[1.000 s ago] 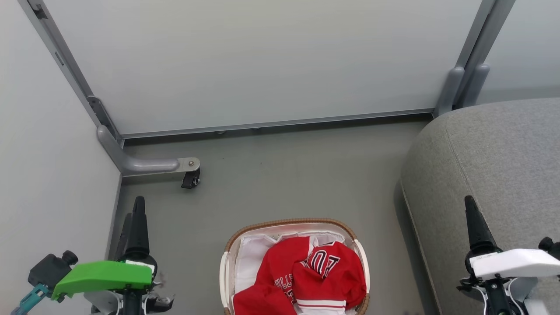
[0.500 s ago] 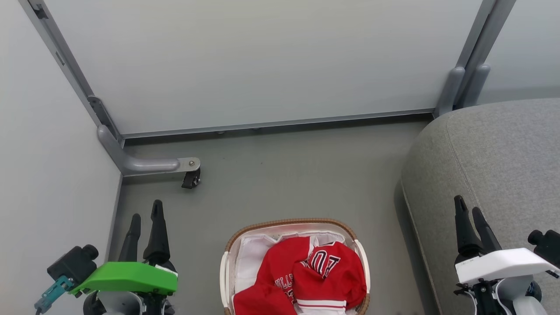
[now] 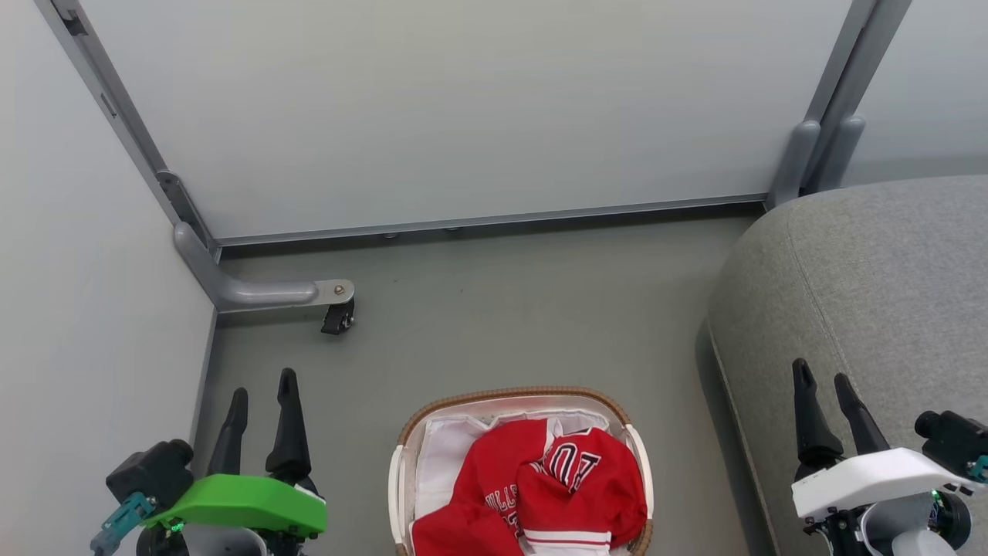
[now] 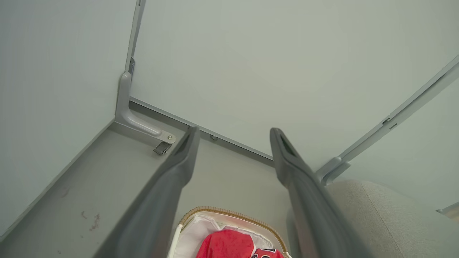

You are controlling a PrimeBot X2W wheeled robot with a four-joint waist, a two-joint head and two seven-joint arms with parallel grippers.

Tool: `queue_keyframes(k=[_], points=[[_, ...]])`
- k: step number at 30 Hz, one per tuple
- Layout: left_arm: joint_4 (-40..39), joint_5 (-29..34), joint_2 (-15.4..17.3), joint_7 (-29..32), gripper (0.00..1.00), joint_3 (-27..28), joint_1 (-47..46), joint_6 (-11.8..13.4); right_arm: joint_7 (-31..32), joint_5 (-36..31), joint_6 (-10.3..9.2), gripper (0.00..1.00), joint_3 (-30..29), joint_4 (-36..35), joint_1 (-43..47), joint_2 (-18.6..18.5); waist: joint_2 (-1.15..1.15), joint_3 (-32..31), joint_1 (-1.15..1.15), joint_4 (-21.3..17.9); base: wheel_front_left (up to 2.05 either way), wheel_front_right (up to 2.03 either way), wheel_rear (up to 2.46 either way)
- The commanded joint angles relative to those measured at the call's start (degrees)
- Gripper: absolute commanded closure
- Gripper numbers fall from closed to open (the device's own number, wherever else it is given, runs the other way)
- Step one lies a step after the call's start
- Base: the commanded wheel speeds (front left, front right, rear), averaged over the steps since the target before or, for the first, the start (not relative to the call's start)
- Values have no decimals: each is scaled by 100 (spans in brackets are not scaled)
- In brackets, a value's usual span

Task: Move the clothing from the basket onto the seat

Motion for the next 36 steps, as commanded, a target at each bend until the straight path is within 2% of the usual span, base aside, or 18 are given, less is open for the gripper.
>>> queue_keyframes(k=[1, 36], points=[[-21, 145, 40, -68, 0, -24, 52, 28, -70, -186, 1, 0, -8, -22, -3, -40, 0, 0, 0, 2, 0, 0, 0], [395, 1766, 55, -527, 0, -241, 103, -36, -526, -2116, 1, 0, 146, 47, 54, -61, 0, -17, 0, 80, 0, 0, 0]])
